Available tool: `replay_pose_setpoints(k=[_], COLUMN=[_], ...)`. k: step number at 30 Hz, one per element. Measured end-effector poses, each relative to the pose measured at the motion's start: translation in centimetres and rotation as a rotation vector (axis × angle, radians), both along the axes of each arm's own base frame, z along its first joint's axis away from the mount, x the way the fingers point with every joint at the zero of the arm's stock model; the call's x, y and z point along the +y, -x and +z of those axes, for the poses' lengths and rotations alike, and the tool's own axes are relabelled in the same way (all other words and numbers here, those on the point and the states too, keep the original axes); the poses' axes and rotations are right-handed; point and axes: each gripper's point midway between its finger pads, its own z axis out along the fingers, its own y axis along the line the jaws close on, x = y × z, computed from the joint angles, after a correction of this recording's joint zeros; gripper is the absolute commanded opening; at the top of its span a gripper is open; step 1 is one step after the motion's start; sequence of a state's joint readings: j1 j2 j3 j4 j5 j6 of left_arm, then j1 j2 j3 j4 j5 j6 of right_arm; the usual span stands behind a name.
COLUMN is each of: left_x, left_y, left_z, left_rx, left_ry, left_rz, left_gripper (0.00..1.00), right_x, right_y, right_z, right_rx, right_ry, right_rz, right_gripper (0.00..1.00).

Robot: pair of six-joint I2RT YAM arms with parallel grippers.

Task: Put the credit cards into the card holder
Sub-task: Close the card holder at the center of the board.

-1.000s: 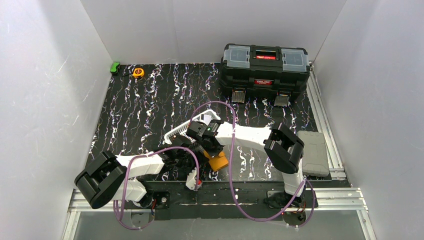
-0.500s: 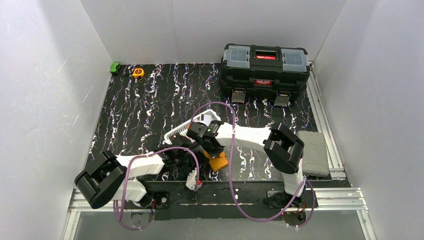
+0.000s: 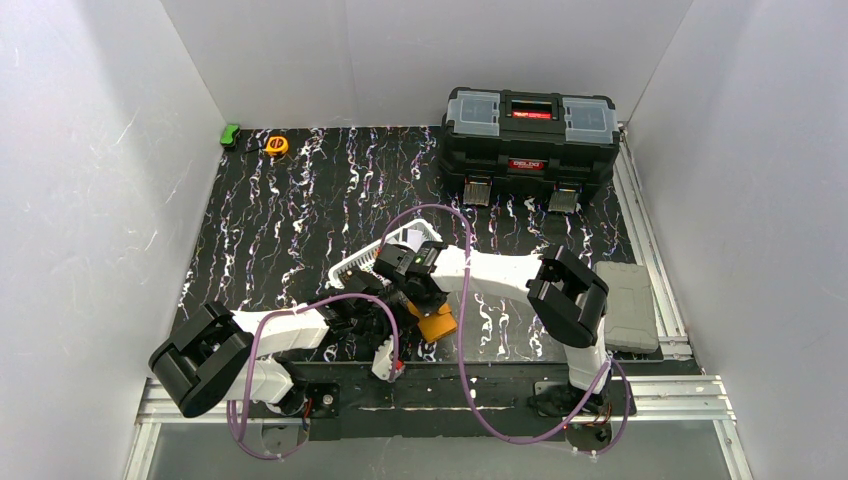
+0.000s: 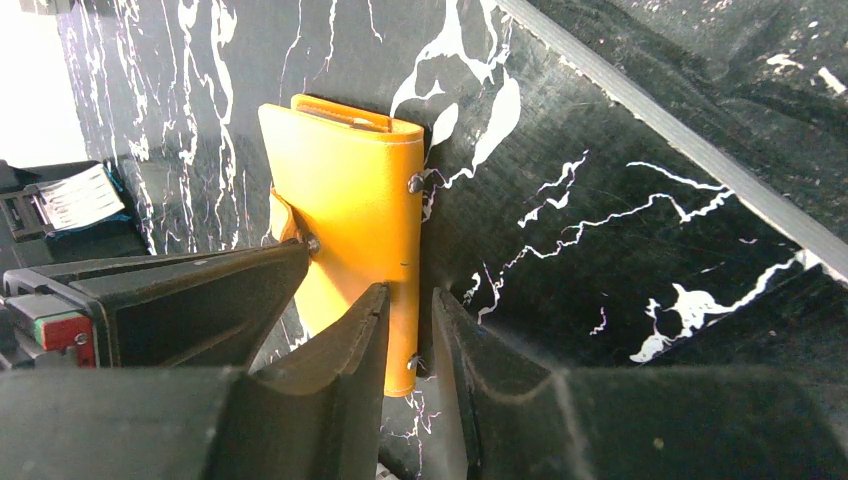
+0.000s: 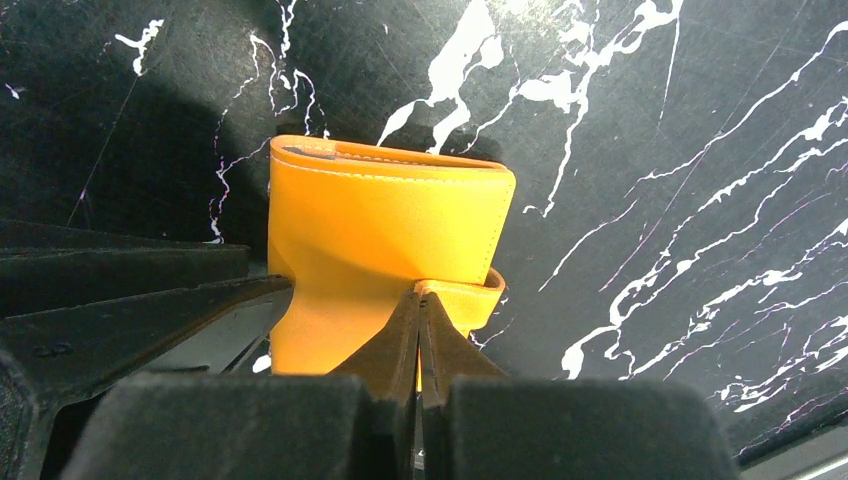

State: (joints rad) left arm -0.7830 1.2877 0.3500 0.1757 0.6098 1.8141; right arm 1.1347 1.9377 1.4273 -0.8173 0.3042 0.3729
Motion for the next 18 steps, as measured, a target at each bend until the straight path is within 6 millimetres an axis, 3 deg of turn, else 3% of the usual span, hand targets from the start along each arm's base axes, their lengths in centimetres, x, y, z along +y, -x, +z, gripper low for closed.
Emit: replay_pose_setpoints(k=[18], left_x=[-0.01], left_y=[-0.02], left_z=[0.01], left_rx=[0.020], left_ry=[-0.004], left_rz=[0.018], left_gripper=[0.23], right_x=[0.41], right_y=[0.12], right_z=[-0.50], right_rx=[-0.052], right_ry=[0.024], right_rz=[0.072], right_gripper=[0.01])
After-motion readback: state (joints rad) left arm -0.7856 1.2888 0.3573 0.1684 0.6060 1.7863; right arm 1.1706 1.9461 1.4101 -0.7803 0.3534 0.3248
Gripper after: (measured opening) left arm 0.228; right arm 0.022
